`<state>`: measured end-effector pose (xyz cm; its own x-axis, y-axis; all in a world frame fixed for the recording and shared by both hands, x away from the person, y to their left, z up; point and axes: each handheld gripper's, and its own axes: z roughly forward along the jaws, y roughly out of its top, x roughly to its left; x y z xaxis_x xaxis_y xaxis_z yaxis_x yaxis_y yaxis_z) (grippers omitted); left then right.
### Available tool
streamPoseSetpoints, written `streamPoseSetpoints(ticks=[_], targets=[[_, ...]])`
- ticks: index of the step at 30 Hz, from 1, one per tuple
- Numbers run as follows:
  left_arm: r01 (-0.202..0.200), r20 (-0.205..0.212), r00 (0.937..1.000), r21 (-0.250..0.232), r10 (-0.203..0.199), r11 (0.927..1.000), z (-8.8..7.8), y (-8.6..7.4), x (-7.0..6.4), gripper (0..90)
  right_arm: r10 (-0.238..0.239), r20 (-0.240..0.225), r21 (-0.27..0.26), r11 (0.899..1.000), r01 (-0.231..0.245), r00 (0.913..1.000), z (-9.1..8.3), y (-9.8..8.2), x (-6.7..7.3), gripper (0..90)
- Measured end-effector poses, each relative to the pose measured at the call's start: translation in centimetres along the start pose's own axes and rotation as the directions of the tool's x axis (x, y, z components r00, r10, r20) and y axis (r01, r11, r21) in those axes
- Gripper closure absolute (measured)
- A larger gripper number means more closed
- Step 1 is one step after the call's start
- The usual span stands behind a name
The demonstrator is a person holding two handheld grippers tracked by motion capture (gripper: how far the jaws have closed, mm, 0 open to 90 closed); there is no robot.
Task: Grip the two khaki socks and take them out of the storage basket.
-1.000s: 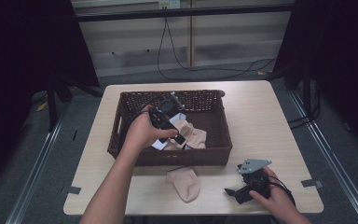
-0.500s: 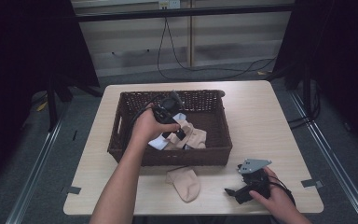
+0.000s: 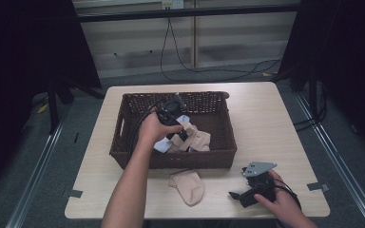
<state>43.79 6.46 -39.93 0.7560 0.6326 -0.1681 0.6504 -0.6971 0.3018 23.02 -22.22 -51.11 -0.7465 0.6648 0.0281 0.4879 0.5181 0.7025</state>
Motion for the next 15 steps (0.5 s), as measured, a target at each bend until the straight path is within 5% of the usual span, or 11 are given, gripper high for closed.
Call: streamPoseSetpoints(ticks=[3, 11, 15], targets=[[0.006, -0.031, 0.9995, 0.004, -0.006, 1.0, 0.4, 0.0, 0.4, 18.7, 0.0, 0.0, 0.0, 1.0, 0.0, 1.0, 0.0, 0.0, 0.0, 0.0], [0.01, 0.009, 0.9999, 0.0, -0.01, 0.9999, 1.9, 0.4, 0.8, 24.1, 0.0, 0.0, 0.0, 1.0, 0.0, 1.0, 0.0, 0.0, 0.0, 0.0], [0.022, -0.017, 0.9996, 0.006, -0.022, 0.9997, 2.7, 0.6, 0.9, 30.3, 0.0, 0.0, 0.0, 1.0, 0.0, 1.0, 0.0, 0.0, 0.0, 0.0]])
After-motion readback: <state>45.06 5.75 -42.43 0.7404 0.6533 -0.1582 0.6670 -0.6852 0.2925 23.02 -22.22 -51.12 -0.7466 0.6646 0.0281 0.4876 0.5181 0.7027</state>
